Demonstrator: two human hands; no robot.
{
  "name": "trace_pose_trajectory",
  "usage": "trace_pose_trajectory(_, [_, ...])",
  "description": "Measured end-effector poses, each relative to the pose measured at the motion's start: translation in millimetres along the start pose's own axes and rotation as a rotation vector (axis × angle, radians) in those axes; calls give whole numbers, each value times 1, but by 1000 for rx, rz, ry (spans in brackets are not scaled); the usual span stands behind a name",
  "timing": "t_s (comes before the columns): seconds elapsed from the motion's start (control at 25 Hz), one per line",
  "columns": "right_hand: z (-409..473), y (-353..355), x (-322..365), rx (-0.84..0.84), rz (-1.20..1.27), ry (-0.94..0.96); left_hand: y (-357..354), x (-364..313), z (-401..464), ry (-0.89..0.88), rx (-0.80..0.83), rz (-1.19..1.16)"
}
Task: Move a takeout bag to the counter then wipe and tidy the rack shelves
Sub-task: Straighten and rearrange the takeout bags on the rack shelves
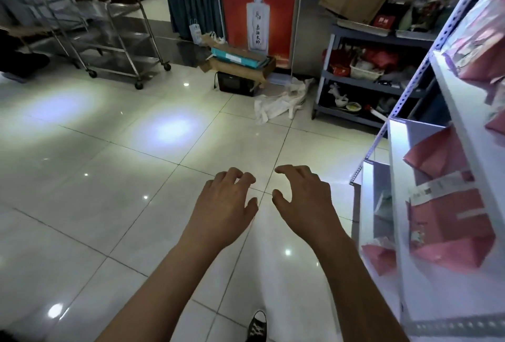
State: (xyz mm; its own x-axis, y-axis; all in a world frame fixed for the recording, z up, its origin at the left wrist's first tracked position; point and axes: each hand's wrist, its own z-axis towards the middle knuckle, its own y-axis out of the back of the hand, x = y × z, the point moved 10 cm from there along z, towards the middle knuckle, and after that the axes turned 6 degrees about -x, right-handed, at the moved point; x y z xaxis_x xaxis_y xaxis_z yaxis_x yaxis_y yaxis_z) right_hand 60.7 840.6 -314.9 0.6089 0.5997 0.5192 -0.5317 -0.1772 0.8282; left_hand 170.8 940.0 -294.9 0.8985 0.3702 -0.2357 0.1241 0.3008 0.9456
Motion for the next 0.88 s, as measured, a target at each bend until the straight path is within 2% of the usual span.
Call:
trace_pose_trajectory(0.24, [115,-30,22,6,21,-8,9,60,103,-7,1,23])
trace_pose_trajectory(0.44, [190,-39,9,-3,-8,-33,-4,81,192,-48,2,-57])
trace_pose_trajectory(0.88, [366,-5,-46,-269,-195,-365,-39,60,448,-475,72,-143])
